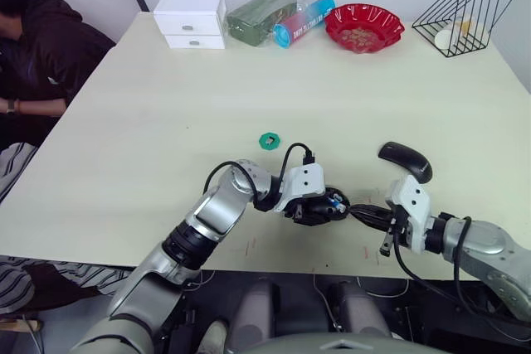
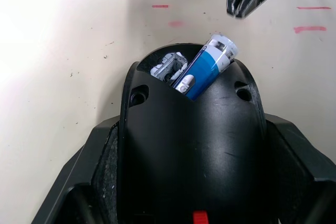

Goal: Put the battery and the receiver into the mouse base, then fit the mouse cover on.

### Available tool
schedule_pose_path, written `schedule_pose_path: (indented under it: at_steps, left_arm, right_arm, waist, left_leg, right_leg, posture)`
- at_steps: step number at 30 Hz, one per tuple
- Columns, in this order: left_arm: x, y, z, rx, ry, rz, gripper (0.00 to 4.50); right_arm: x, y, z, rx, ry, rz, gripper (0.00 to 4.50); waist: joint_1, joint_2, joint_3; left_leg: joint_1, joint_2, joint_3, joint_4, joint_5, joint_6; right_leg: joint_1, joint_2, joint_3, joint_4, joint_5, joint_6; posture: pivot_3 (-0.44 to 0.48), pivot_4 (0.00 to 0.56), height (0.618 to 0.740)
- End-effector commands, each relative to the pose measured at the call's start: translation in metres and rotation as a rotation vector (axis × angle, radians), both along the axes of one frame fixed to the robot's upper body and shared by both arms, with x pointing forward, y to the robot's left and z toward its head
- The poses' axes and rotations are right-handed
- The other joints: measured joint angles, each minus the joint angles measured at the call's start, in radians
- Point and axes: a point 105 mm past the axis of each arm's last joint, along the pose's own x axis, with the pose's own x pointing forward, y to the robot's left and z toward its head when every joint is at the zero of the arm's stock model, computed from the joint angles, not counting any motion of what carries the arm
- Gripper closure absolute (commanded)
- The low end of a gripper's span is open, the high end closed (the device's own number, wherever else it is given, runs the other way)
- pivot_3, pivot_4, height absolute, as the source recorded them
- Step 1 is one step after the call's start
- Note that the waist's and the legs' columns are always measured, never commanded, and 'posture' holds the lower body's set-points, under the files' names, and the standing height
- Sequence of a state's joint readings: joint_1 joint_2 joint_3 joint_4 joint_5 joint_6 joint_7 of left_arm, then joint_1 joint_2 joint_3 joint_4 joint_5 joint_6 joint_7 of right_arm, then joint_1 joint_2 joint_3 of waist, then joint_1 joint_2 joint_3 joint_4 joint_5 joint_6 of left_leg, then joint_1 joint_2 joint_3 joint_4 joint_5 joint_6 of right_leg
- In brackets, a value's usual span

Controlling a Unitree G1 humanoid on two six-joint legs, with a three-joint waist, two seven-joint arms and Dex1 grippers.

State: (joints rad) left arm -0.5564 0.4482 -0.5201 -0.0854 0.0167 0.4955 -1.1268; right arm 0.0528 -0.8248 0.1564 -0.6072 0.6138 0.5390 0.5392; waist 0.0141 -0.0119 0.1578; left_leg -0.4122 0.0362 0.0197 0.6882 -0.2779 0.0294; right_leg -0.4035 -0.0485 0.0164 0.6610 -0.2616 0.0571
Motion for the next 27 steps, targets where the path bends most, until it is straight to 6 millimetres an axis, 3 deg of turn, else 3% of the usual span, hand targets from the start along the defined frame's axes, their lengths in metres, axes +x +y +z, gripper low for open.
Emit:
schedule_pose_path:
  at_steps: [1,27]
  left_arm:
    - [-0.008,0.001,-0.013,0.032,0.057,-0.015,1.52]
    - [-0.006,0.001,-0.013,0.033,0.054,-0.016,1.52]
  right_arm:
    - [0.002,0.004,0.007,0.006,-0.043,0.019,4.48]
    - [0.005,0.008,-0.004,-0.017,-0.020,0.019,4.48]
  waist:
    - [0.000,0.000,0.000]
    - [0.000,0.000,0.000]
  left_leg:
    - [0.000,0.000,0.000,0.000,0.000,0.000]
    - [0.001,0.000,0.000,0.000,0.000,0.000]
  right_leg:
    - [0.000,0.000,0.000,0.000,0.000,0.000]
    - [0.000,0.000,0.001,0.002,0.000,0.000]
  posture:
    - [0.000,0.150,0.740]
    - [0.000,0.150,0.740]
